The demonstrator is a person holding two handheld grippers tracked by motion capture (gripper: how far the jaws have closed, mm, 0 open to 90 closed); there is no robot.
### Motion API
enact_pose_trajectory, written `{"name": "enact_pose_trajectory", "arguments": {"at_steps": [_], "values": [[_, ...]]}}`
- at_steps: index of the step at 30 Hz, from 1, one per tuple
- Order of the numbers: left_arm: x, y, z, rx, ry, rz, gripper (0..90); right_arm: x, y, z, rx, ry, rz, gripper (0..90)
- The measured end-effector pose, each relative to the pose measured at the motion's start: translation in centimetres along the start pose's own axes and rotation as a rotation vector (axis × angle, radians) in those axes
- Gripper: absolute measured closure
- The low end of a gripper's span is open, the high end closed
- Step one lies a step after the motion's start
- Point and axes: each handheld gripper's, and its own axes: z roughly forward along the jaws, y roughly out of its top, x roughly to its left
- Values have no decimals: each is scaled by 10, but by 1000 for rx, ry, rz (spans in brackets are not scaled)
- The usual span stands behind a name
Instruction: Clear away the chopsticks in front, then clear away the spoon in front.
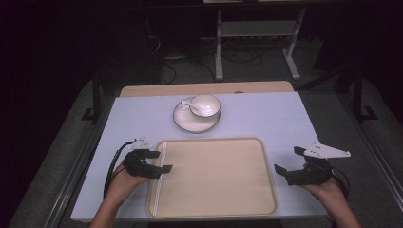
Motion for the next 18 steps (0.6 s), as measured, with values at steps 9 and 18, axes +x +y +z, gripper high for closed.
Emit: {"name": "enact_pose_trajectory", "arguments": {"at_steps": [9,18], "values": [[7,17,5,-28,-44,45,146,0,1,0,-3,-4,-1,0],[22,34,6,-51,-51,61,134,0,1,1,-4,-3,-4,0]]}}
